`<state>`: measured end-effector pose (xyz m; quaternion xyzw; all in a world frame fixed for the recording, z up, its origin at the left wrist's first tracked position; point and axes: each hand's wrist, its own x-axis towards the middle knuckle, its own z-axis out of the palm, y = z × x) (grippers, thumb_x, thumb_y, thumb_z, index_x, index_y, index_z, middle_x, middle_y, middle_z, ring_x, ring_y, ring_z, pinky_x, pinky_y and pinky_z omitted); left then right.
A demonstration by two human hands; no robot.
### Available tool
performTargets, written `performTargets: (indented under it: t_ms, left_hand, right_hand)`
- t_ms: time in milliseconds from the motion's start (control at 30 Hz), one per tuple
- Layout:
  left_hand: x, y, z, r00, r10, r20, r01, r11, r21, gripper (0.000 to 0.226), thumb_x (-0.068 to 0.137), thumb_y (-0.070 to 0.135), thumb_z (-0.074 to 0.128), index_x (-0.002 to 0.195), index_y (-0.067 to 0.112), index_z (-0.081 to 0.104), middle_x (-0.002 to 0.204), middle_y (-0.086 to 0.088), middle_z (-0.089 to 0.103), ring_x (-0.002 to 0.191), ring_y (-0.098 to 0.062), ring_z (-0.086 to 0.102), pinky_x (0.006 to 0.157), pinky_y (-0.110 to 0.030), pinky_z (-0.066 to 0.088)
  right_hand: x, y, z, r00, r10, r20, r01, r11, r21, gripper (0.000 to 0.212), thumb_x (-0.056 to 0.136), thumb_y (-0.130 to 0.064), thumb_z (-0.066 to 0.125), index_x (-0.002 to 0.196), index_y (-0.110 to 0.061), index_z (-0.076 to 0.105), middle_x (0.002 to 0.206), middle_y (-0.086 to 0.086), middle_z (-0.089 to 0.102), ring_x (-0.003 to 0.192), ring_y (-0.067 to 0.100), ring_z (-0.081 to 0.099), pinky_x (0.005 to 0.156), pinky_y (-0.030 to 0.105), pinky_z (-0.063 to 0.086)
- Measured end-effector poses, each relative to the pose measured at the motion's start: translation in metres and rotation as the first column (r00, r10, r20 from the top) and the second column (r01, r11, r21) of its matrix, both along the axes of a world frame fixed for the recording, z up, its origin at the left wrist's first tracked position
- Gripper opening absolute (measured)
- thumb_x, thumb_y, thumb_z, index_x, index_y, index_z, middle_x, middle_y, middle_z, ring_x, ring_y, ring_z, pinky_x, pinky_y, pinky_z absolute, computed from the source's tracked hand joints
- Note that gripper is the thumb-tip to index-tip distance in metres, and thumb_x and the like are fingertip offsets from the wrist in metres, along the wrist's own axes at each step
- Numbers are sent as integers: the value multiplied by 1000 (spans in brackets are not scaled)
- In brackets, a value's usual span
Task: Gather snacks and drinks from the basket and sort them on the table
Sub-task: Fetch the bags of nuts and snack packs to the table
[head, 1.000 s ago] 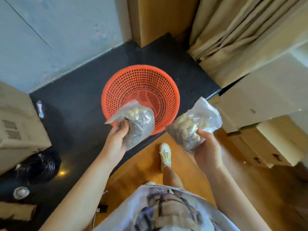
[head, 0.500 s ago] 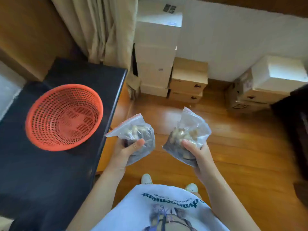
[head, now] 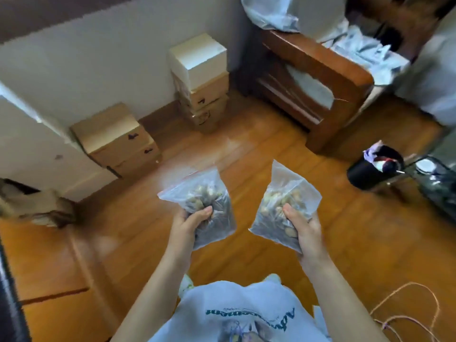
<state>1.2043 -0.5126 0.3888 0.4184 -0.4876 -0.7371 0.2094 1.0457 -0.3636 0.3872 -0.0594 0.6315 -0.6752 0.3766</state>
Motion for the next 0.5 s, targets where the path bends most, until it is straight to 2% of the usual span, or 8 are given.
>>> performTargets:
  t_ms: [67,133,233,300,400,500]
  left_hand:
    - [-54,29,-1,994,-109,1,109,994,29,24,69,21,61,75,39,74,72,9,75,67,-9,72,57,-22,56]
    - [-103,58,-4,982,-188,11,187,980,60,19,67,21,61,74,33,75,70,6,75,65,-11,72,54,-24,56]
    - [-164,94,-10,960,-279,17,276,955,106,20,65,22,64,83,25,71,73,3,74,65,-14,71,50,-24,53]
    - [-197,114,-12,940,-341,15,337,934,121,28,63,21,65,91,23,68,74,3,75,64,-13,71,49,-23,52]
    - [-241,137,-15,899,-439,0,435,890,137,23,65,17,64,86,25,70,75,2,75,65,-13,72,50,-23,53]
    - [-286,153,-21,840,-542,-6,537,831,145,35,68,16,61,103,17,64,83,0,75,73,-16,72,54,-26,55]
  right_hand:
    - [-34,38,0,995,-94,-17,94,996,-4,21,79,-23,65,89,-41,69,86,-9,75,83,14,72,64,26,58]
    - [-65,76,-3,977,-212,-25,212,977,-6,21,78,-23,67,94,-36,68,91,-6,75,86,16,71,65,26,58]
    - [-103,126,-6,938,-345,-37,345,939,-5,28,66,-34,71,93,-38,69,92,-8,75,88,15,71,67,26,57]
    - [-121,154,-10,907,-420,-27,421,907,9,33,62,-38,72,94,-39,69,94,-9,74,91,16,71,72,29,57]
    - [-144,187,-15,853,-522,-13,522,853,25,36,62,-38,72,99,-36,68,100,-7,74,97,18,69,81,34,56]
    - [-166,213,-20,788,-616,1,615,788,34,40,64,-36,72,103,-32,66,104,-5,73,102,17,67,87,35,52]
